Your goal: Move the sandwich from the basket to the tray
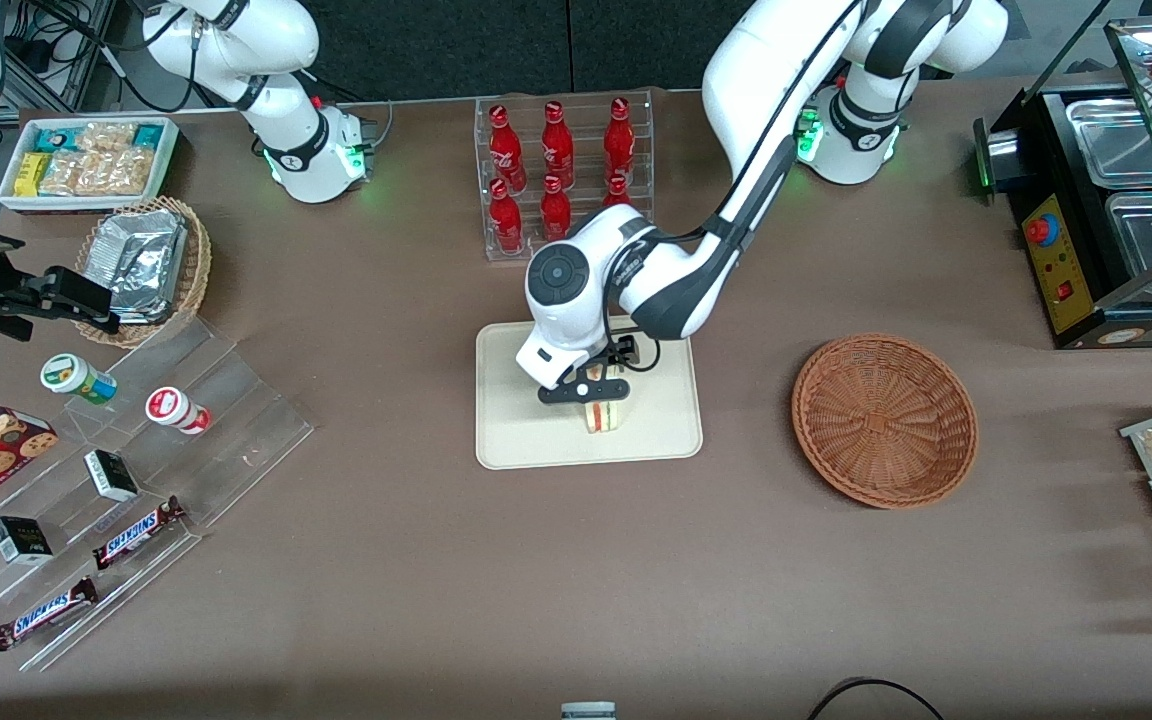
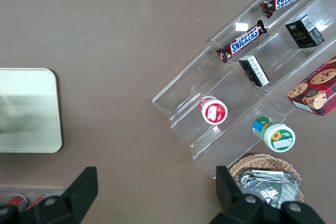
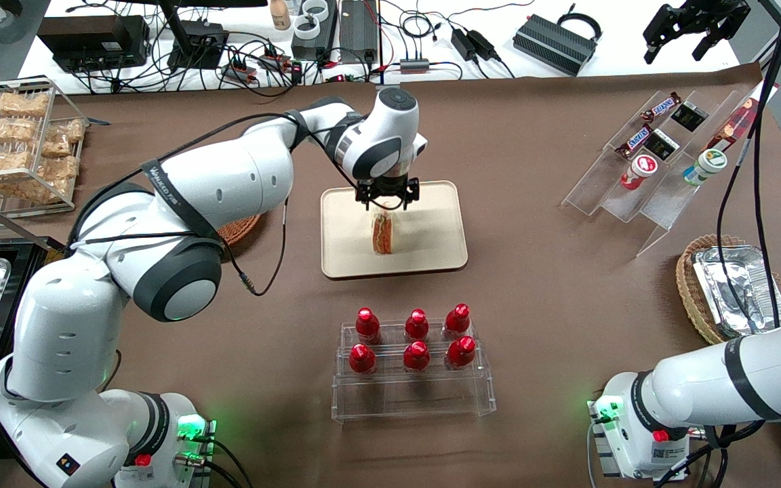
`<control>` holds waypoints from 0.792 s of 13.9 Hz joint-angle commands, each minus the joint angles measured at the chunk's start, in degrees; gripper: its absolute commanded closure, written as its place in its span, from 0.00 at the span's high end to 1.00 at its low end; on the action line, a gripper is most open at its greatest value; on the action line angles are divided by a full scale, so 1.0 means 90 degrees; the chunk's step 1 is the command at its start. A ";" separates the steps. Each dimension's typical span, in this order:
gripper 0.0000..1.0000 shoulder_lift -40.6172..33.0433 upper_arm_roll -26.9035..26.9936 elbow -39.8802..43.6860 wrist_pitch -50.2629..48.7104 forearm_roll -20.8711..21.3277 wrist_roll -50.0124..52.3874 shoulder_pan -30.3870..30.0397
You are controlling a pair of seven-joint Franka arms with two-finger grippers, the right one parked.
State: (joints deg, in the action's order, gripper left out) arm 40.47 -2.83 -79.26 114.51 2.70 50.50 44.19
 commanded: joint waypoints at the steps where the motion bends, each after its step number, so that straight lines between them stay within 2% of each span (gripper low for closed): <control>1: 1.00 -0.0491 0.0148 -0.0080 -0.0378 0.0023 0.0073 -0.0133; 6: 1.00 -0.0834 0.0129 -0.0129 -0.0721 -0.0026 -0.0364 -0.1040; 11: 1.00 -0.1302 0.0129 -0.0256 -0.1365 -0.0504 -0.1634 -0.1959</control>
State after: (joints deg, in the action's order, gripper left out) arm 32.38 -1.20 -79.42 104.56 0.07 39.16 29.03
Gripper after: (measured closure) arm 0.000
